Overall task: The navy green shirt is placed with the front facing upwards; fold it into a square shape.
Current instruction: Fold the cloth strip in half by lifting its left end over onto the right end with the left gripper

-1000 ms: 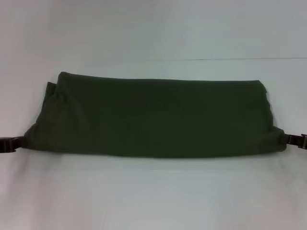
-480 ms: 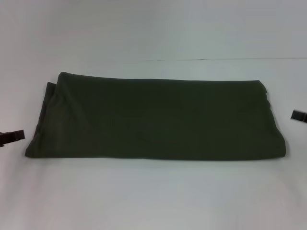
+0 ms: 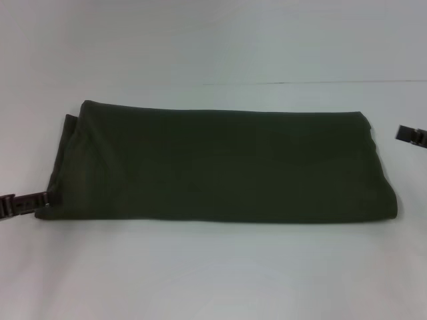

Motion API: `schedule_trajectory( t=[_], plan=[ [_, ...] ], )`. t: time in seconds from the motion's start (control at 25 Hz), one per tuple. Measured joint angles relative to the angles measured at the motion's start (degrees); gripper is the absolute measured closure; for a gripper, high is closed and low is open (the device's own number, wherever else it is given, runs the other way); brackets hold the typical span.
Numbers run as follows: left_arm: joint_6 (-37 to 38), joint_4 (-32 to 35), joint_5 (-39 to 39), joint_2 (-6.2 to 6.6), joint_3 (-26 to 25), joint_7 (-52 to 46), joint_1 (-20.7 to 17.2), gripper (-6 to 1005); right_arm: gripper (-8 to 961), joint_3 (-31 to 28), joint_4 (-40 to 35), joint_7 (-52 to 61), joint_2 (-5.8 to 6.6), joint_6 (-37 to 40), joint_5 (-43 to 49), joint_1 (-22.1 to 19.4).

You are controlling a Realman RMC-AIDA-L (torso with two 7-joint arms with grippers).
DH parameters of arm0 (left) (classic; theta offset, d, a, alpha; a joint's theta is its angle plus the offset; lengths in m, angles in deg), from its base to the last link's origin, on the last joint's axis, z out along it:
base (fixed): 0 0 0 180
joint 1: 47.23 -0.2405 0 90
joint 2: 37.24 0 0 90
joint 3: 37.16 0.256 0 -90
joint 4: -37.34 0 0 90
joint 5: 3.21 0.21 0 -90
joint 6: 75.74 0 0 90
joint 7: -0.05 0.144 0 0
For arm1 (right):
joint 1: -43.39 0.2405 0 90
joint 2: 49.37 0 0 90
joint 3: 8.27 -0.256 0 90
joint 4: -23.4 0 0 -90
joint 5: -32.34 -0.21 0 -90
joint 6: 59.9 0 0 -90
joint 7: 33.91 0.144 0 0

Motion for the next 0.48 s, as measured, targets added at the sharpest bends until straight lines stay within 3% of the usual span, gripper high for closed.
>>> schedule_trajectory(
  t=[0.16, 0.28, 0.48],
  plan=[
    [1.40, -0.41, 0.53, 0.29, 0.88, -3.68, 0.76, 195, 190, 0.46, 0.13, -0.07, -0.15, -0.17, 0.23, 1.84],
    [1.28, -0.43, 0.79, 0.44, 2.48, -6.19, 0.82, 110, 119, 0.62, -0.03, -0.09, -0.20, -0.07, 0.26, 2.92],
    [-1.22, -0.82, 4.35, 0.67, 3.35, -10.80, 1.35, 112, 31, 1.73, 0.28, -0.11, 0.16, -0.16, 0.26, 4.13]
  ],
)
